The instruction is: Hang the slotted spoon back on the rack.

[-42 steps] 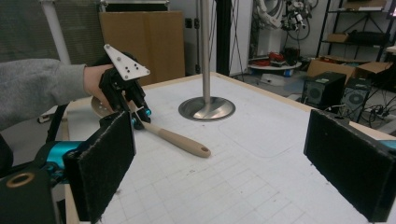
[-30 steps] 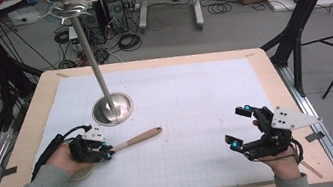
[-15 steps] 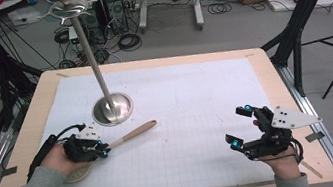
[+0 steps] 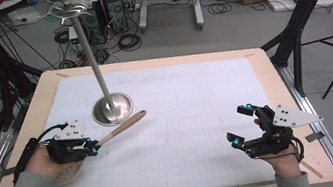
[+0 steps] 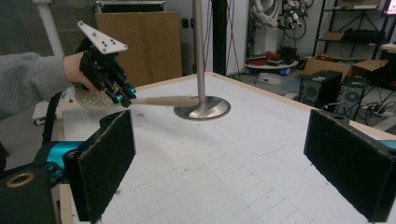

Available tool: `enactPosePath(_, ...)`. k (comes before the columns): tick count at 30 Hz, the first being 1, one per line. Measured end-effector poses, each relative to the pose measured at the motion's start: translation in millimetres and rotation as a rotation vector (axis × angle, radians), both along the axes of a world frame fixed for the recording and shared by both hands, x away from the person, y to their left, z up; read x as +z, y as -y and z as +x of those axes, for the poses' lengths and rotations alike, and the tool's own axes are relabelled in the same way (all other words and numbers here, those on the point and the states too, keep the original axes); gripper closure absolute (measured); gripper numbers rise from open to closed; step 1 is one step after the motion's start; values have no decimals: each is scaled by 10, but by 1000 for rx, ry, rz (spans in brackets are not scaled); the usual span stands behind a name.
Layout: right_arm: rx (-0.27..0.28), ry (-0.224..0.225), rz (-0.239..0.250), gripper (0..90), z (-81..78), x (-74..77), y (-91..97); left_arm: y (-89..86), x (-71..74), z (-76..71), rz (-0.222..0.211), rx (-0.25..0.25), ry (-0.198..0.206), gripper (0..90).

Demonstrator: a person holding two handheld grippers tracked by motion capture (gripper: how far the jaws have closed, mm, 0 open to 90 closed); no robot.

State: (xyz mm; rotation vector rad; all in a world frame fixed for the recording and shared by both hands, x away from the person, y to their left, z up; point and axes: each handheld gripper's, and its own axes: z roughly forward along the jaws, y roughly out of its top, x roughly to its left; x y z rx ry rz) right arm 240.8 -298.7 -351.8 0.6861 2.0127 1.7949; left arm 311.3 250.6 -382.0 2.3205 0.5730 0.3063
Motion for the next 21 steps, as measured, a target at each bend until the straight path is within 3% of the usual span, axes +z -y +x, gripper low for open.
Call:
enactPosePath(12, 6, 0, -4, 79, 21, 2, -27, -160, 176, -66, -41, 25, 23, 776)
enactPosePath(21, 7, 2, -4, 79, 36, 3, -40, -306, 391, -70, -122, 70, 47, 777)
